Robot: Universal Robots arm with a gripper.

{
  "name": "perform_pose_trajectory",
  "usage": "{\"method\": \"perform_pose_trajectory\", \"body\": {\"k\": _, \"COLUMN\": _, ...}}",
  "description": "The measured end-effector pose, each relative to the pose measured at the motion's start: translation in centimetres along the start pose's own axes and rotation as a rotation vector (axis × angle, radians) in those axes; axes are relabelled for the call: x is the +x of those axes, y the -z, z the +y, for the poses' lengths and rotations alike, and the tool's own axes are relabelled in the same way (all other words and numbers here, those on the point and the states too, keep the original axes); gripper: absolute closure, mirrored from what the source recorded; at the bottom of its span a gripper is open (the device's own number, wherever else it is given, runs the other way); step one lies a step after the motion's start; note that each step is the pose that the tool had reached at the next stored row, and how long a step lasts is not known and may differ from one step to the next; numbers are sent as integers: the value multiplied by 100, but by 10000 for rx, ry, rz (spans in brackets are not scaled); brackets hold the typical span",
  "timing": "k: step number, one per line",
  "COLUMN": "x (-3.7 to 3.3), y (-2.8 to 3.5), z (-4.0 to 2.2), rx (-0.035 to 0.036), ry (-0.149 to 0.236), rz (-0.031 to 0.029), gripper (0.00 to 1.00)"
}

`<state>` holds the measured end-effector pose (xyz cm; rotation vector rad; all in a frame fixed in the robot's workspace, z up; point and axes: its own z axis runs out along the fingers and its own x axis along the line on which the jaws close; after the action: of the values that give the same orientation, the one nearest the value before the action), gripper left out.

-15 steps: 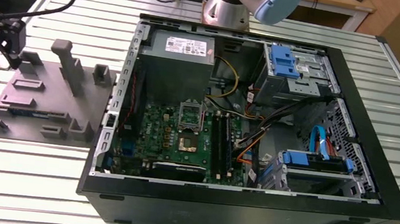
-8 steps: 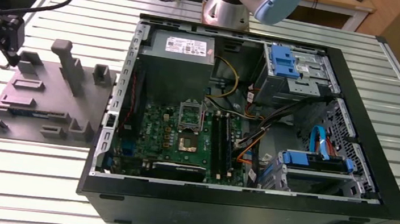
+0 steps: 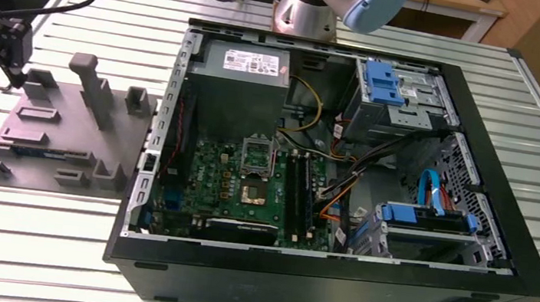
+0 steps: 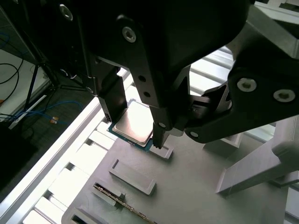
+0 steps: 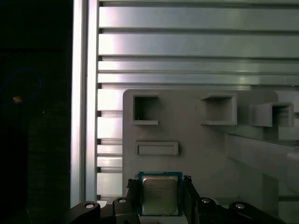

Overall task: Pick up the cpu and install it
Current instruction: 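Pick up the cpu and move it towards the insertion slot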

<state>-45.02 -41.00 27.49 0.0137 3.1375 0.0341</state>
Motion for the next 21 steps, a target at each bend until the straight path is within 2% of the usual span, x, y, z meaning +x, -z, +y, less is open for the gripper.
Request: {"method": "perform_pose_trajectory", "body": {"k": 21, "x": 0, "y": 46, "z": 3, "rx": 8, "ry": 0, "rz": 1, "gripper": 53}}
